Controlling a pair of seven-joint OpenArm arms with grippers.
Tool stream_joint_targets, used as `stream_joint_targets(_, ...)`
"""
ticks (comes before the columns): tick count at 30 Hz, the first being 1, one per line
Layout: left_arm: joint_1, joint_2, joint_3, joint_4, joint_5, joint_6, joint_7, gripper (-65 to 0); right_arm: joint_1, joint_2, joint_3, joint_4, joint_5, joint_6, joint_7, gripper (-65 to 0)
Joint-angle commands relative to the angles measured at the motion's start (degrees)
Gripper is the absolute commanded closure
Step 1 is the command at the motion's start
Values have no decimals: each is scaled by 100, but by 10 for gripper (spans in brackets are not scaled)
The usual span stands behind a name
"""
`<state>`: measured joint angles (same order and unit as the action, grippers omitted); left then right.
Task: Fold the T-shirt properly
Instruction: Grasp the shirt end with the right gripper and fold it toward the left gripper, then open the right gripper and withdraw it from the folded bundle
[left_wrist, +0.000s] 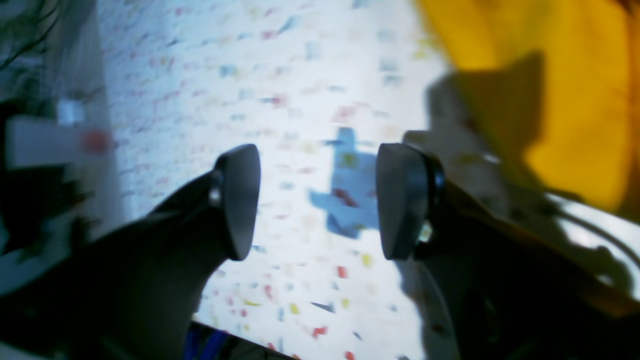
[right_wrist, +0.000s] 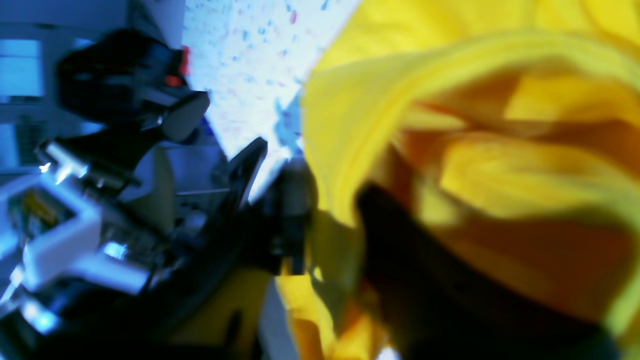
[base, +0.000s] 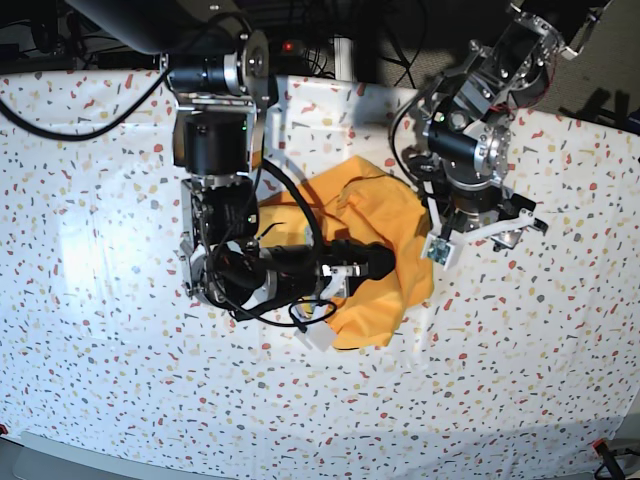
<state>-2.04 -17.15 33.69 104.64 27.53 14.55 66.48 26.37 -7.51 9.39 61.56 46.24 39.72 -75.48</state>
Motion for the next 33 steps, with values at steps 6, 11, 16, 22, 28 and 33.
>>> stream_joint_targets(6,-85,-7,-26,107,247,48,-50,-357,155,-149,-188,96,1344,28,42,-232)
stream_joint_targets(11,-85,-17,-28,107,308,46,-52,-357,203,-149,-518,96,2011,28,-20,-232)
stream_joint_targets(16,-85,-20,-28,107,310,46,-48,-357,302,-149,-713,96,2238,28,-452,-232)
stream_joint_targets(22,-85,-20,-28,107,522,46,-46,-356,479,-149,-717,101,1075,28,-452,-232)
stream_joint_targets(28,-96,-20,-28,107,1779,50,-44,-357,824,-149,-708,114,1134,28,-326,-232)
stream_joint_targets(33,-116,-20,-33,111,1895,455,-136,-357,1307,-149,-542,122,588,28,-28,-232)
